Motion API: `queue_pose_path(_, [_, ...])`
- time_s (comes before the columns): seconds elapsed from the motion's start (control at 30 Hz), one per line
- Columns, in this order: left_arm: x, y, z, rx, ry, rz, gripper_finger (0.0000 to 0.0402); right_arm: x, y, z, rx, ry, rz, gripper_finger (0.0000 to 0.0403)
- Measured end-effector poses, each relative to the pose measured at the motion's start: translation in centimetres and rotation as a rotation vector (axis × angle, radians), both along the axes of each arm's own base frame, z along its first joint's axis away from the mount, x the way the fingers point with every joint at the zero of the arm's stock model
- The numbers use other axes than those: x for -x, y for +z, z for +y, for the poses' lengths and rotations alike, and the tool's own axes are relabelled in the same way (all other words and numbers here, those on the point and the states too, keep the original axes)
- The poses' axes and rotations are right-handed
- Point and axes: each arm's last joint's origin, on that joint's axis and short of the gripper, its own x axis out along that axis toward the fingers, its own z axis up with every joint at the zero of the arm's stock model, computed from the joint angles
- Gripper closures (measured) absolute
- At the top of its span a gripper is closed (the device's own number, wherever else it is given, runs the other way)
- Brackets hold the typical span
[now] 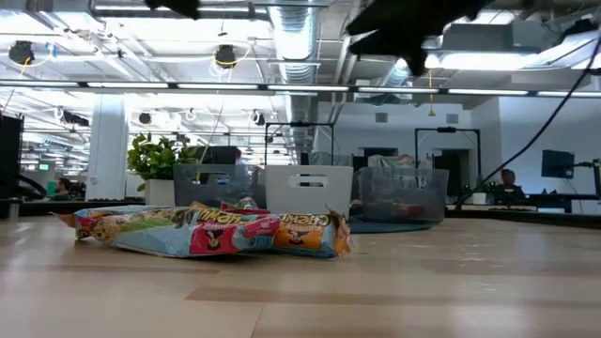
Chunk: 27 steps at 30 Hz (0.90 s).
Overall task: Pick and place Granola Bars by type
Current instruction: Put the red granola bar into the right black bin
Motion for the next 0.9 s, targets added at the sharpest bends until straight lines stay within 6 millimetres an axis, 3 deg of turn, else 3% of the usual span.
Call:
queue_pose_path(0.17, [2.9,0.6,-0.8,-0.004,-0.020,0.005,0.0249,-3.8,-1.8,0.1,-0.078,0.121,-0.036,0.0278])
queue_pose_path(0.33, [5.3,0.4,-1.0,-0.031,-0.040,0.027,0.0249,-7.2,-2.9,0.7,-0.098,0.111,0.000,0.0278])
queue_pose_path(0.57, [8.1,-2.9,-0.7,0.015,-0.027,0.019,0.0249,-11.0,-5.1,1.3,-0.259,0.007,0.138,0.0278])
queue_pose_path(0.77, [9.6,-6.0,-0.3,0.061,-0.012,-0.021,0.0249,-12.9,-6.9,1.8,-0.357,-0.118,0.321,0.0278])
queue_pose_path(0.9, [10.4,-7.0,0.1,0.082,-0.014,-0.057,0.0249,-13.8,-7.6,2.1,-0.384,-0.196,0.414,0.0278])
